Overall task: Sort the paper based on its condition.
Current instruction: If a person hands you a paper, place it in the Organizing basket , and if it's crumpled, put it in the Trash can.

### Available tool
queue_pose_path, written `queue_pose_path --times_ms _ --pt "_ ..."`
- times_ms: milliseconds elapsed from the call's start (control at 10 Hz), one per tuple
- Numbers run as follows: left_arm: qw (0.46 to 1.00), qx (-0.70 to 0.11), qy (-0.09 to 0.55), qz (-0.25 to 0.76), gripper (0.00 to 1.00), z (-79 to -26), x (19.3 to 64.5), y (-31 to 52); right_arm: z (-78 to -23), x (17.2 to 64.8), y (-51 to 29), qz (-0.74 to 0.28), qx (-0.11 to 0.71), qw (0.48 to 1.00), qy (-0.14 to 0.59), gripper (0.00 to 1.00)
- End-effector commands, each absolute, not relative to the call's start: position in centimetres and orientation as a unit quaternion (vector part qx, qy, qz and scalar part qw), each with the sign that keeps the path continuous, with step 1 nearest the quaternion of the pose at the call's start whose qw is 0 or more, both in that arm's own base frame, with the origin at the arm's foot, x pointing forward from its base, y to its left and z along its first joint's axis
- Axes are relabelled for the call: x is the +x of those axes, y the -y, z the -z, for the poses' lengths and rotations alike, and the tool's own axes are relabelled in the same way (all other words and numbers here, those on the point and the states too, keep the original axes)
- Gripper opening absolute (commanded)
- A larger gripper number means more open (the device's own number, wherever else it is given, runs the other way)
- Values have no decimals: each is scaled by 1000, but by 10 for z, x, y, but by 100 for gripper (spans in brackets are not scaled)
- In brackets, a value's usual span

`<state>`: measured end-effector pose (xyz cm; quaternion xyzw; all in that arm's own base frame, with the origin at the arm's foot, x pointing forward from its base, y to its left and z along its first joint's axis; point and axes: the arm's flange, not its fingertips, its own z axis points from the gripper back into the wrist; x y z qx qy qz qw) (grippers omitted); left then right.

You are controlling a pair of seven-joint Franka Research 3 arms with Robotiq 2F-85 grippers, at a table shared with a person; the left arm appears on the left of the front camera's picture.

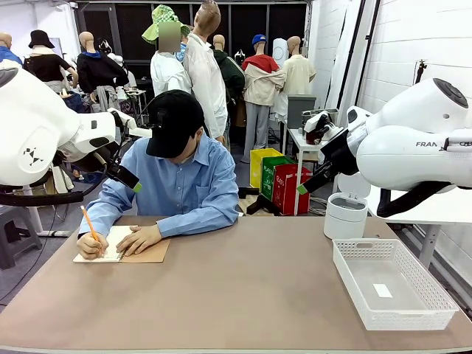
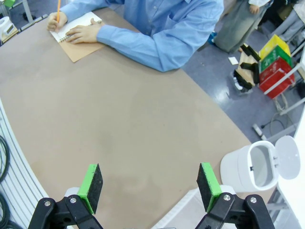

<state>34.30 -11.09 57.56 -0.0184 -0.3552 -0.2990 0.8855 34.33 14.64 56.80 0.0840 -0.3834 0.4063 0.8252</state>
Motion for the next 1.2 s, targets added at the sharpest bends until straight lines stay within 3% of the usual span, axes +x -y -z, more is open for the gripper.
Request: queue_pose_path --times_ms 0,1100 --pt "885 -18 357 299 100 -577 342 110 -568 343 -146 -409 80 824 383 100" --pt "885 -18 357 299 100 -577 342 110 -568 343 -146 -409 80 824 383 100"
